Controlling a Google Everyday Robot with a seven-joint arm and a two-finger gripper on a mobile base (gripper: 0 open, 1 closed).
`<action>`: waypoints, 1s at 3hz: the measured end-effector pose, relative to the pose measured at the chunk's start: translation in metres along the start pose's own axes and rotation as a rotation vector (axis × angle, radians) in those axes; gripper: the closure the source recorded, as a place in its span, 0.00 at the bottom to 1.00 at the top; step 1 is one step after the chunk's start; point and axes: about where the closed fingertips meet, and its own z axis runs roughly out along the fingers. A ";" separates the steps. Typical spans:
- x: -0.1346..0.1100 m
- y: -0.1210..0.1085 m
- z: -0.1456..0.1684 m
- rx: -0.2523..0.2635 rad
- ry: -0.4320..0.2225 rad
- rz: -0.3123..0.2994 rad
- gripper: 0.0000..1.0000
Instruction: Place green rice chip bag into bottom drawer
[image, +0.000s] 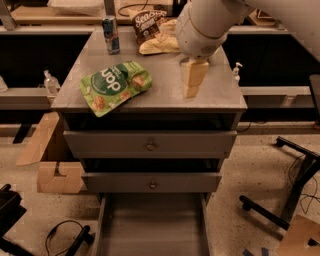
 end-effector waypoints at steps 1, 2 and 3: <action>-0.021 -0.040 0.044 -0.008 0.009 -0.082 0.00; -0.047 -0.066 0.085 -0.041 0.016 -0.162 0.00; -0.070 -0.077 0.126 -0.098 0.021 -0.235 0.00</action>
Offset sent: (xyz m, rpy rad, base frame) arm 0.1130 0.1401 -0.0457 -0.1748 -0.0145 0.2110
